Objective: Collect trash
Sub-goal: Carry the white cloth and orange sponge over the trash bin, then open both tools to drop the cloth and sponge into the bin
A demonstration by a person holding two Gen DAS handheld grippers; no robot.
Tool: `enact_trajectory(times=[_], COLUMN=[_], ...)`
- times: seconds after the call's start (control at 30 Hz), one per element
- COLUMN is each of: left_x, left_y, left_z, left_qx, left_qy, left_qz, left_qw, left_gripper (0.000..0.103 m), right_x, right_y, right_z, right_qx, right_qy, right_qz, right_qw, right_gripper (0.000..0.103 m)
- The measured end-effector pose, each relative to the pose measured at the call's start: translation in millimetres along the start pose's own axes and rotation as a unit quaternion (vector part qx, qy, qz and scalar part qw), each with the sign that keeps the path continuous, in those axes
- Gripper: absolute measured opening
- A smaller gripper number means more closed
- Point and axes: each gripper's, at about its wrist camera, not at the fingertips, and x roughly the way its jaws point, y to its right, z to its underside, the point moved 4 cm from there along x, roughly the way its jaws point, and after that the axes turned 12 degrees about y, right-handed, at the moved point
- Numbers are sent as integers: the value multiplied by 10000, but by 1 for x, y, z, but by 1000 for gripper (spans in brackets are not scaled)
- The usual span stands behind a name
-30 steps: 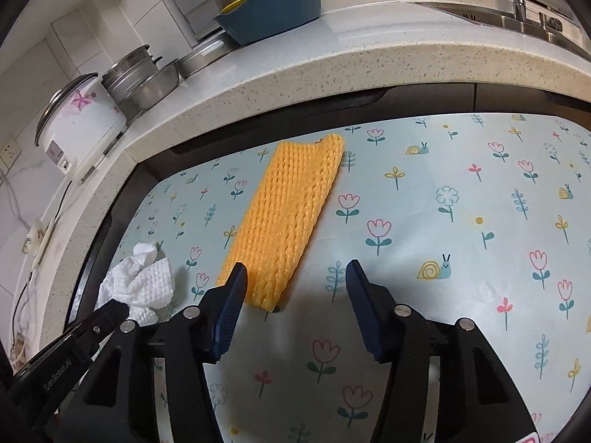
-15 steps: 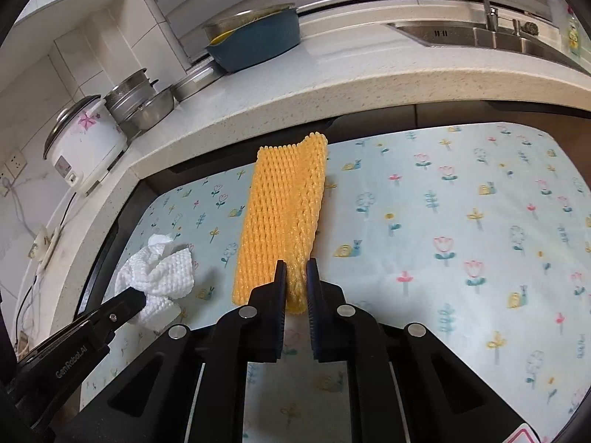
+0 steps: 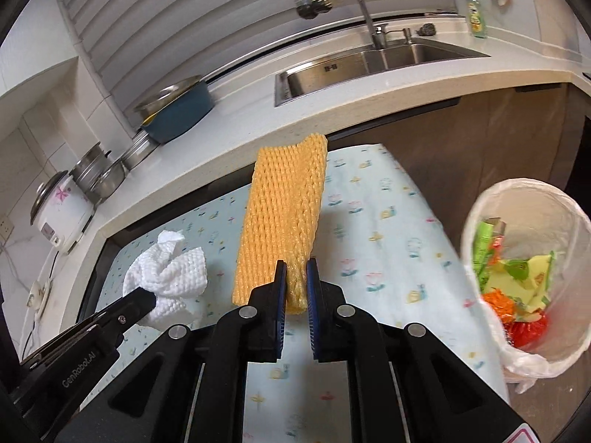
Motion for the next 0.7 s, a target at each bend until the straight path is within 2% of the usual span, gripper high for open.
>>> enact_trajectory(times=[0.2, 0.37, 0.7], left_x=[-7, -5, 11], left_y=[75, 129, 208], left_z=[11, 26, 51], left_qx=[396, 704, 1124], left_qy=[-42, -178, -535], left_qz=[393, 715, 1386], left_qw=[9984, 9948, 9825], left_gripper=[3, 3, 3], right_x=[-44, -73, -102], right_y=[72, 126, 206], right_z=[-12, -9, 5], right_qx=[238, 349, 670], right_qy=[213, 281, 246], right_qz=[407, 744, 1248], right_qw=[9987, 9962, 9896], right_gripper=[10, 10, 10])
